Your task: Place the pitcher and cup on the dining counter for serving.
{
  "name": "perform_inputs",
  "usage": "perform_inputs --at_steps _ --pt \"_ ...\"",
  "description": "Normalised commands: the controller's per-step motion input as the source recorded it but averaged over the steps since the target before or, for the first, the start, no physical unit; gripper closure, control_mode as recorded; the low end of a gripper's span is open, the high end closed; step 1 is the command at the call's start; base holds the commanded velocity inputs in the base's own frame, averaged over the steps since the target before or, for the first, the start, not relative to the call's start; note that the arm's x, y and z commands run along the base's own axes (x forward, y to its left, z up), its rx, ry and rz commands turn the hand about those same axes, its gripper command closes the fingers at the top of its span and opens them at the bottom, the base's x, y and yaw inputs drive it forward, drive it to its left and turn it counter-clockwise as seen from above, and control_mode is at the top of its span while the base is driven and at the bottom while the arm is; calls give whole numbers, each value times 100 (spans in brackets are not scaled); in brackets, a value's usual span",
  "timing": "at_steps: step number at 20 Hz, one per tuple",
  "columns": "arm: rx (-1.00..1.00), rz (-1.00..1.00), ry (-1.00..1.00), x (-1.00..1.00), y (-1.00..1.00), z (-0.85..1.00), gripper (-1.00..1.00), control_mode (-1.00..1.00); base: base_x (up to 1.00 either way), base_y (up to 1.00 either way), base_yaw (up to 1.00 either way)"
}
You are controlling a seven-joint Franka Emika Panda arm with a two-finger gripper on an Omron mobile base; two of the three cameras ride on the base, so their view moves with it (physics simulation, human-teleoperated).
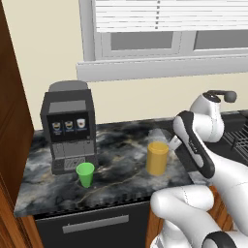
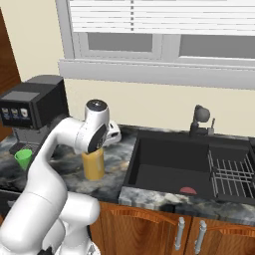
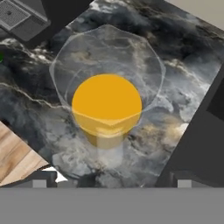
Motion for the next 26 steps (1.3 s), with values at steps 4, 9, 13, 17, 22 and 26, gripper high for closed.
perform_inputs --at_steps 4,9,13,17,22,26 --pt "0 2 -6 2 0 -37 -100 -100 0 0 0" --pt "0 0 -1 10 0 -28 -100 -100 0 0 0" --pt "0 0 0 18 0 -16 -100 -100 0 0 0" --pt "1 0 0 24 0 -8 -100 -100 0 0 0" --pt "2 0 0 25 0 -3 -100 -100 0 0 0" --pt "1 0 0 24 0 -6 -100 -100 0 0 0"
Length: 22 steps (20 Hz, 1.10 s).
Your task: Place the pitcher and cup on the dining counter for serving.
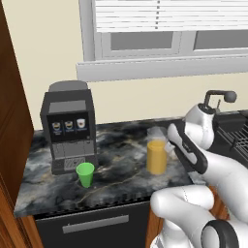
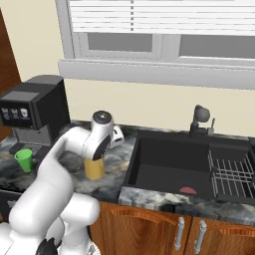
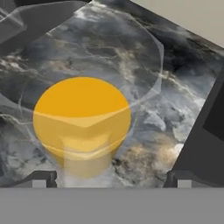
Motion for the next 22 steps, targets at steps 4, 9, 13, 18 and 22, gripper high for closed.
perform_inputs --at_steps 4,9,13,18,22 --pt "0 0 0 16 1 -18 -100 -100 0 0 0" --pt "0 0 0 2 18 -33 -100 -100 0 0 0" --pt "0 4 0 0 28 -41 -100 -100 0 0 0" --pt "0 10 -1 -11 30 -38 -100 -100 0 0 0" --pt "0 14 -3 -20 23 -37 -100 -100 0 0 0"
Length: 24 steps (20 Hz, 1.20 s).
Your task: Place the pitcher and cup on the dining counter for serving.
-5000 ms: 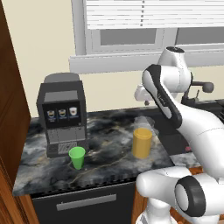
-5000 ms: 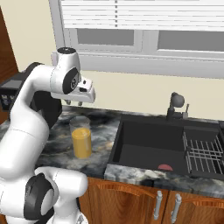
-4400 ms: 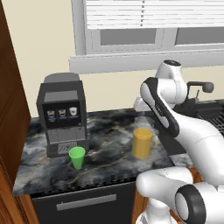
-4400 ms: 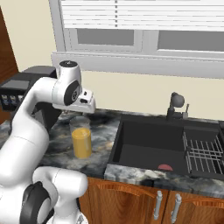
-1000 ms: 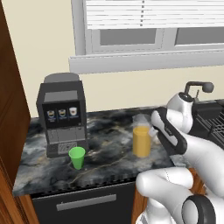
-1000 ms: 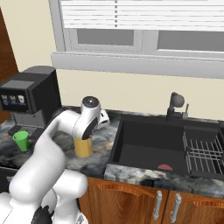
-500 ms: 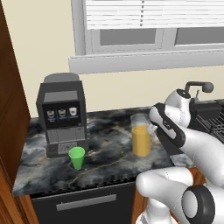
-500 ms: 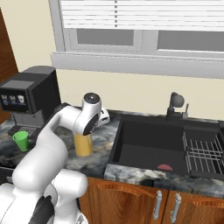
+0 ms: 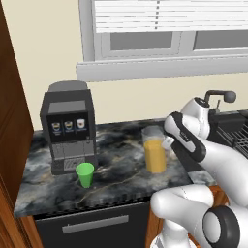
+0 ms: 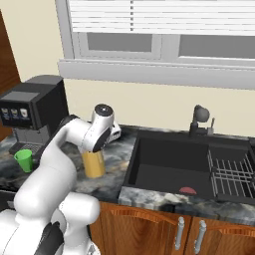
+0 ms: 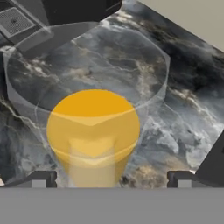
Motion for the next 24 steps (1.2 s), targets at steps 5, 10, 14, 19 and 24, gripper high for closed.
perform_inputs --at_steps 5,10,14,19,24 --pt "0 16 -1 -19 17 -40 -100 -100 0 0 0" --pt "0 16 0 -11 13 -37 100 -100 0 0 0" --pt "0 11 0 0 0 -11 100 -100 0 0 0" --pt "0 1 -2 0 0 -3 100 -100 0 0 0" --pt "0 0 -3 -24 10 -18 100 -100 0 0 0"
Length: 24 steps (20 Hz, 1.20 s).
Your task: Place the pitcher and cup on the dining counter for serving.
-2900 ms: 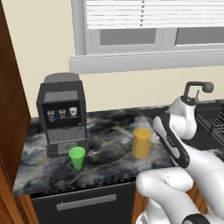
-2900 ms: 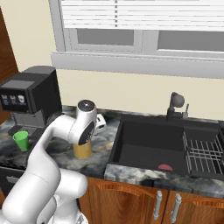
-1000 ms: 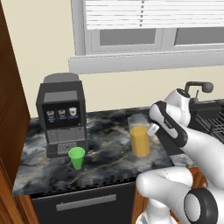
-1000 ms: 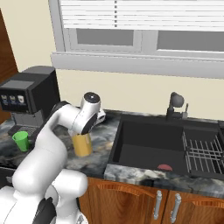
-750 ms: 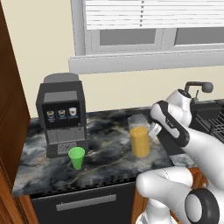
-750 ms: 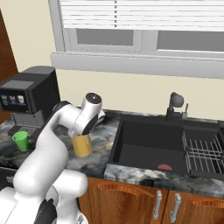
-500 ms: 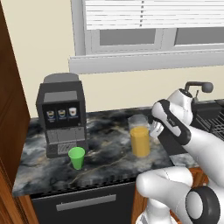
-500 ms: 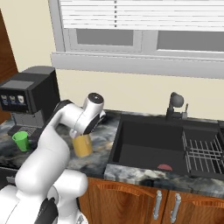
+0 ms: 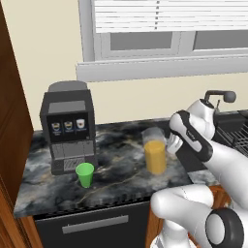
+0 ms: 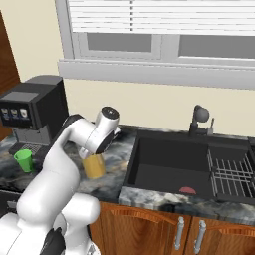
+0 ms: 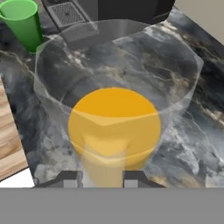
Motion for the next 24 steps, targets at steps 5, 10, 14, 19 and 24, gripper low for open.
perform_inputs --at_steps 5,10,14,19,24 --pt "1 0 -3 -39 22 1 100 -100 0 0 0" --pt "11 0 -5 -30 7 38 100 -100 0 0 0" --pt "18 0 -6 -34 0 72 100 -100 0 0 0" --pt "13 1 -5 -39 0 76 100 -100 0 0 0" --pt "0 0 0 -48 0 59 100 -100 0 0 0"
